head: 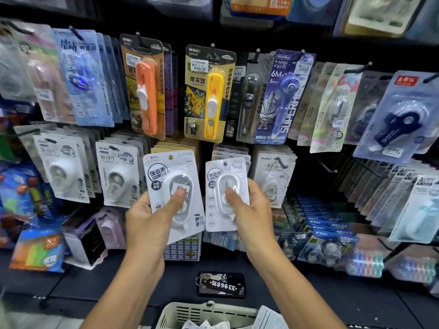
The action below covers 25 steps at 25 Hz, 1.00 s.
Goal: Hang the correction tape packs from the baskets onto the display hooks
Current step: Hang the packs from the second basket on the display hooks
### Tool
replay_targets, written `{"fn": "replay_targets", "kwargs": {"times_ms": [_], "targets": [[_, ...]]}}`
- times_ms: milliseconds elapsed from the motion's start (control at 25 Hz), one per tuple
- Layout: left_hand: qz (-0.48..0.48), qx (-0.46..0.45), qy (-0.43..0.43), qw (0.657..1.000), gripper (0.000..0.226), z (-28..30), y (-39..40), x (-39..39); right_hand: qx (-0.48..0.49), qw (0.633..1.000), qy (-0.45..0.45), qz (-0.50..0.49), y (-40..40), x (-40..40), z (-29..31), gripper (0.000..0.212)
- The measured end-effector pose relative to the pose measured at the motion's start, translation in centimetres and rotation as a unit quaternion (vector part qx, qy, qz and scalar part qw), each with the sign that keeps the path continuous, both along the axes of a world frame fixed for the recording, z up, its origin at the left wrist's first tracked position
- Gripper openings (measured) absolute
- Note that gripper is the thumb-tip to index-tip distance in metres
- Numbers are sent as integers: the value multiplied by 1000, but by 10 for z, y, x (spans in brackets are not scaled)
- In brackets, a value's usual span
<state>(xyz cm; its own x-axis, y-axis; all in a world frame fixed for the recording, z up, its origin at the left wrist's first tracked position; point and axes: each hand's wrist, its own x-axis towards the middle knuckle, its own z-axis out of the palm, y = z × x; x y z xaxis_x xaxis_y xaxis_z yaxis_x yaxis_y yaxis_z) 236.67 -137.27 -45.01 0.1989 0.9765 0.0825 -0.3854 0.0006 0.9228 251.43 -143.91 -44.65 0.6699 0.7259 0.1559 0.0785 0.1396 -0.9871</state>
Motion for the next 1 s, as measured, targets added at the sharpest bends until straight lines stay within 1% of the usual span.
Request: {"fn": "replay_targets", "kwargs": {"times_ms": [120, 240, 280, 320, 400, 440, 480, 520, 560, 600, 640, 680, 720, 760, 800, 880, 960, 1000], "targets": [[-2, 11, -1, 1000, 32, 2, -2, -1, 39, 998, 20, -49, 5, 0, -3, 16], [0, 9, -8, 1000, 30, 1, -1, -3, 36, 996, 17, -82, 5, 0, -7, 17], [2, 9, -9, 1000, 31, 1, 0, -3, 25, 996, 8, -80, 6, 1, -6, 22], [2, 13, -7, 1000, 33, 0, 1, -4, 2, 998, 8, -69, 7, 3, -5, 32], [-9, 22, -6, 1000, 36, -1, 2, -4, -43, 997, 52, -29, 8, 7, -5, 59], [-17, 27, -10, 999, 38, -2, 3, -3, -59, 996, 68, -13, 6, 7, -6, 68], [-22, 30, -8, 999, 40, -4, 5, -2, -70, 996, 50, -16, 2, 4, -10, 71], [-29, 31, 1, 999, 41, -4, 6, 1, -65, 998, 3, -21, -4, 2, -16, 68], [-43, 35, 22, 998, 41, -5, 7, 5, -32, 999, -32, -15, -9, -1, -22, 60], [-69, 40, 49, 996, 40, -4, 6, 9, 11, 999, -43, 17, -13, -4, -24, 52], [-106, 55, 81, 990, 39, -4, 4, 15, 48, 996, -34, 66, -16, -8, -23, 47], [-144, 73, 109, 981, 35, -4, 1, 20, 68, 992, -30, 101, -16, -8, -22, 44], [-163, 89, 135, 973, 28, -4, -1, 24, 78, 990, -29, 111, -14, -5, -18, 44], [-164, 96, 153, 970, 22, -3, -2, 28, 81, 991, -32, 99, -10, -1, -14, 44], [-140, 97, 171, 970, 22, -2, -2, 30, 77, 994, -35, 73, -8, 4, -10, 43], [-69, 80, 197, 975, 20, -3, 3, 32, 35, 998, -45, 20, -4, 15, -4, 40], [-29, 67, 207, 976, 8, -3, 8, 31, 1, 999, -42, 7, -2, 19, 0, 37], [-25, 74, 220, 972, 10, -3, 8, 30, -9, 999, -42, 4, -1, 19, 1, 36]]}}
